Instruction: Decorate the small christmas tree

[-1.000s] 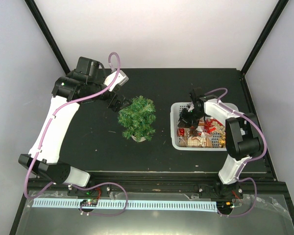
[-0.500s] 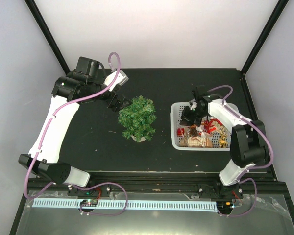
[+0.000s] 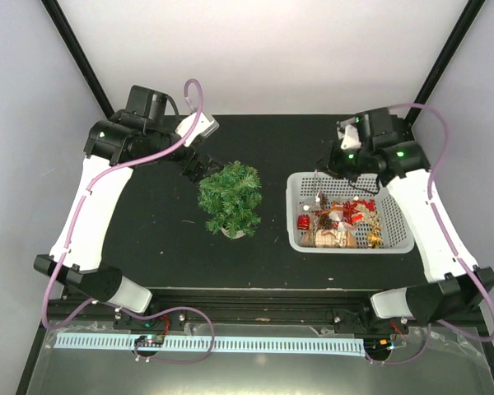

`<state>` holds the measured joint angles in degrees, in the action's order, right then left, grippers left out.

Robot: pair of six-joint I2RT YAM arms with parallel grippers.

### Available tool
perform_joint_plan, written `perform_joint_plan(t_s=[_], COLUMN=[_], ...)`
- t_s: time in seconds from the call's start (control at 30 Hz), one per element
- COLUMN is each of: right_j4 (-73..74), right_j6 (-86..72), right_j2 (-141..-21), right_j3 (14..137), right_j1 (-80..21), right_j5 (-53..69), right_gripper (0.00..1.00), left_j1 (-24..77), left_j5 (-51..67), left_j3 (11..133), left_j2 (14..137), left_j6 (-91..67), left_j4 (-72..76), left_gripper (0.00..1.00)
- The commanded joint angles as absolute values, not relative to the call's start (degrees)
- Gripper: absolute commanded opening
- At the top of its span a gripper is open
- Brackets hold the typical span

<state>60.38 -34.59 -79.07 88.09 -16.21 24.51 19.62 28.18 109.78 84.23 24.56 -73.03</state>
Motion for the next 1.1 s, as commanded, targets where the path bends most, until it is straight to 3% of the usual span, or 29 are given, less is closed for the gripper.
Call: perform_joint_plan(t_s=[0.0,0.4,1.07], right_j4=[65.5,66.1,43.0], right_j6=[-31.8,-36.9,-52.1], right_j2=[-76.9,-78.7,-71.1], right_j3=[97.2,120.4,105.7], right_j1=[-16.2,-16.2,-16.3], right_j5=[23.1,24.9,39.9], right_gripper=[0.01,0.01,0.01], left_j1=[20.6,28.6,30.7], left_j5=[30.2,36.1,55.1], left_j3=[117.1,123.8,130.7], left_j2=[86.5,88.6,97.2], left_j6=[26.5,27.4,10.6], left_j4=[-76.1,-74.7,-56.6], left_gripper=[0.99,0.99,0.99])
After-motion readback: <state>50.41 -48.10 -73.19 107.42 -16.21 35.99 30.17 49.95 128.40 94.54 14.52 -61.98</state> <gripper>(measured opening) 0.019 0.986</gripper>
